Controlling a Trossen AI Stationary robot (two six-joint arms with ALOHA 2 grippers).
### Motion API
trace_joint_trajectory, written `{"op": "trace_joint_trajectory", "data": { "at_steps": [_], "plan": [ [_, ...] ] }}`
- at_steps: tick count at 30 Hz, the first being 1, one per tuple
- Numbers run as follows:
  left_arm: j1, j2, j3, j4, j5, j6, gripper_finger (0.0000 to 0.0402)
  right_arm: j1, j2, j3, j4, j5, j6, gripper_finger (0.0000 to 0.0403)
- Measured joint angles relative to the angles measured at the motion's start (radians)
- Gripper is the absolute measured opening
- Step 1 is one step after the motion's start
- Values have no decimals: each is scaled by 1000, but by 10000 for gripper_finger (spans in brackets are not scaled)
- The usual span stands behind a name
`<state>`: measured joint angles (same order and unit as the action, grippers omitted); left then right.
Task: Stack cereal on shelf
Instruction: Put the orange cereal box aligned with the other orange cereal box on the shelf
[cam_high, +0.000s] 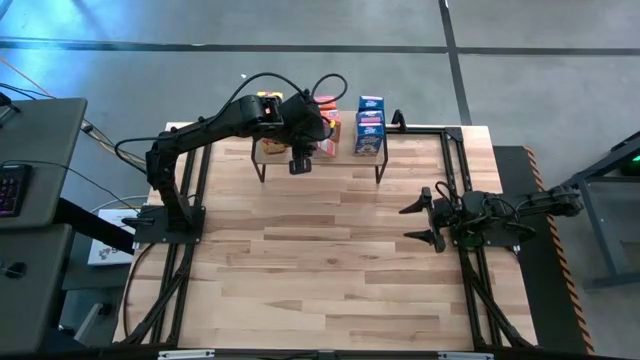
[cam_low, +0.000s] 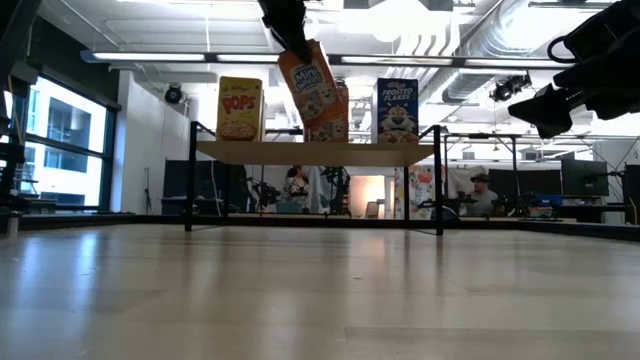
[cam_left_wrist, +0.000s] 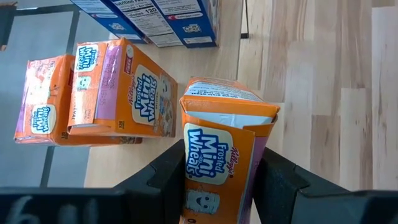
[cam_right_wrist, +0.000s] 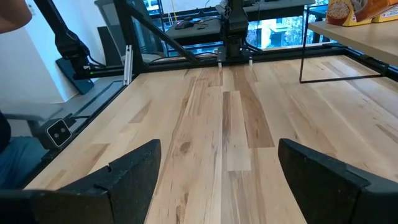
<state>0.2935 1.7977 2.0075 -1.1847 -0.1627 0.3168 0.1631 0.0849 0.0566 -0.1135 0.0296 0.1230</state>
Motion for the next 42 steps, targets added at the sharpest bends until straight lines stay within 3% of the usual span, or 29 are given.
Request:
{"op": "trace_joint_trajectory", "data": {
  "at_steps": [42],
  "plan": [
    [29, 62, 0, 23, -31, 51, 142, 0, 0, 0, 0, 0, 0, 317]
  ]
}}
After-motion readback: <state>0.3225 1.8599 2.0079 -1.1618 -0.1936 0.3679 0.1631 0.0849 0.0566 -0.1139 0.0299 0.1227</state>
